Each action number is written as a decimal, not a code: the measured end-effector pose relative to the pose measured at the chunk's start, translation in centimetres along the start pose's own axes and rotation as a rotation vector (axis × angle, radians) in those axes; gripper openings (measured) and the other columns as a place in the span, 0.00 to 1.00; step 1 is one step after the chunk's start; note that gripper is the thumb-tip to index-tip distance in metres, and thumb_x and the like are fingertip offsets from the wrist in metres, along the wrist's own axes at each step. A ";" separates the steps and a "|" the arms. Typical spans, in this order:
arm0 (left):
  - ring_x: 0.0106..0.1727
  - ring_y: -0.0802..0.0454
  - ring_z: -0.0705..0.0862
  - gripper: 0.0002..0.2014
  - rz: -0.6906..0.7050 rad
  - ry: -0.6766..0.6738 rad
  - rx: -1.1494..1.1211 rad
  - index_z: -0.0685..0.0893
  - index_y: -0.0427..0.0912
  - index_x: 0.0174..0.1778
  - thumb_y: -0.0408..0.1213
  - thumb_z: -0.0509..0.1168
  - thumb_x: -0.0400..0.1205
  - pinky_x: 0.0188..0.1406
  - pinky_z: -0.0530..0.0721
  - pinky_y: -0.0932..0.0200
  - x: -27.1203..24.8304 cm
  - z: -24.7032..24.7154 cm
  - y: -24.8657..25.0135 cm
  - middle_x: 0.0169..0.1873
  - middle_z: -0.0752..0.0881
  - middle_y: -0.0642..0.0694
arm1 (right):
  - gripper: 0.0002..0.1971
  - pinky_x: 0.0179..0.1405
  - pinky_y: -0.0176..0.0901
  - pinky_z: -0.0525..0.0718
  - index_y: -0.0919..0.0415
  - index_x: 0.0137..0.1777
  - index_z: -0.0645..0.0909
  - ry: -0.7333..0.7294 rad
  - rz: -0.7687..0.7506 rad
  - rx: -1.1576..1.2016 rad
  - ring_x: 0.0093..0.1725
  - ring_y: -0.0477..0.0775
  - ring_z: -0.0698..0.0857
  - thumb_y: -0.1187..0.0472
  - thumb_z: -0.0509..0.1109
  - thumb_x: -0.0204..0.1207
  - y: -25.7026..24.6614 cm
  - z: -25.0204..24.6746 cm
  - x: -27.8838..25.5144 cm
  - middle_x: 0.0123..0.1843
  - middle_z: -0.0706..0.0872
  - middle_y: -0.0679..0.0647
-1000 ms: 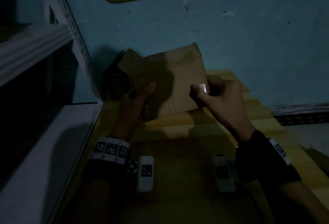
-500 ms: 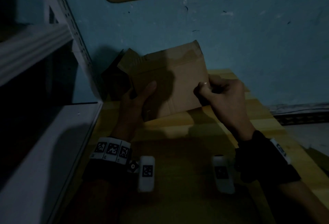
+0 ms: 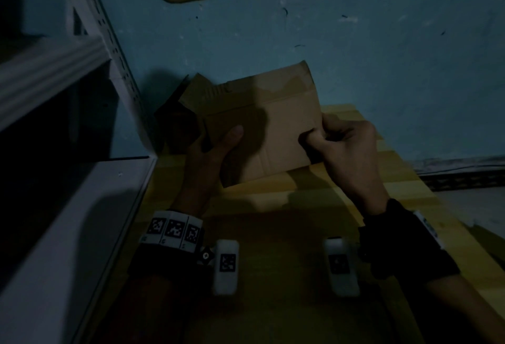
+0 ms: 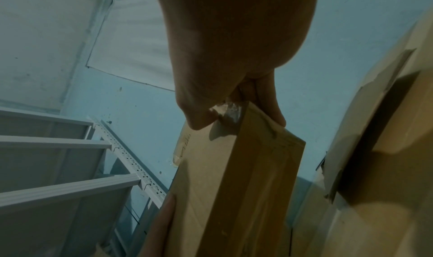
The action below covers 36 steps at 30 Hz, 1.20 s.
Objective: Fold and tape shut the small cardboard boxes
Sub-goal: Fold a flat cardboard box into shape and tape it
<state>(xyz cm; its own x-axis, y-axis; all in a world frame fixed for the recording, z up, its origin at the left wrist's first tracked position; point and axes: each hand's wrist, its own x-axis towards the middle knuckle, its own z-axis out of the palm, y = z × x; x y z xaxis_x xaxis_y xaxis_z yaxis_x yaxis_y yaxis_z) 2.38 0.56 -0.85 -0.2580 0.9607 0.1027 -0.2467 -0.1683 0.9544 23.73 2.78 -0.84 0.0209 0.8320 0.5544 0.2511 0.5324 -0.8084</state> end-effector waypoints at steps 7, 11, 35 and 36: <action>0.51 0.56 0.91 0.30 -0.003 -0.021 0.012 0.85 0.43 0.67 0.47 0.75 0.67 0.42 0.88 0.64 0.2 -0.1 -0.2 0.55 0.91 0.49 | 0.14 0.22 0.59 0.71 0.71 0.27 0.75 0.002 0.016 0.054 0.27 0.50 0.72 0.71 0.71 0.72 -0.2 0.0 -0.2 0.23 0.74 0.66; 0.45 0.61 0.91 0.19 -0.004 -0.032 0.009 0.85 0.48 0.61 0.42 0.73 0.74 0.38 0.87 0.66 0.2 -0.2 -0.1 0.50 0.90 0.53 | 0.10 0.25 0.64 0.81 0.75 0.33 0.86 0.023 0.037 0.051 0.26 0.68 0.84 0.69 0.73 0.74 -0.4 -0.1 -0.3 0.29 0.84 0.72; 0.46 0.57 0.92 0.28 -0.055 0.033 0.009 0.86 0.45 0.64 0.49 0.74 0.67 0.35 0.88 0.62 0.4 -0.4 0.1 0.51 0.92 0.50 | 0.20 0.36 0.48 0.84 0.45 0.64 0.85 -0.183 0.031 0.130 0.38 0.57 0.85 0.73 0.65 0.87 -0.8 -0.8 0.0 0.47 0.93 0.60; 0.47 0.57 0.92 0.28 -0.059 0.035 0.004 0.86 0.47 0.63 0.50 0.75 0.66 0.36 0.89 0.62 0.4 -0.6 0.1 0.51 0.92 0.51 | 0.22 0.37 0.46 0.84 0.44 0.64 0.84 -0.195 0.035 0.134 0.38 0.54 0.85 0.75 0.64 0.86 -0.8 -0.8 -0.1 0.45 0.94 0.56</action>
<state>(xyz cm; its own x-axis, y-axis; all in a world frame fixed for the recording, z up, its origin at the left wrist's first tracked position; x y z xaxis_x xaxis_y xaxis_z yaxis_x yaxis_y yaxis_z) 1.72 0.84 -0.86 -0.2756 0.9606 0.0368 -0.2591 -0.1111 0.9594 24.33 2.19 -0.09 -0.1632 0.8576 0.4877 0.1222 0.5081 -0.8526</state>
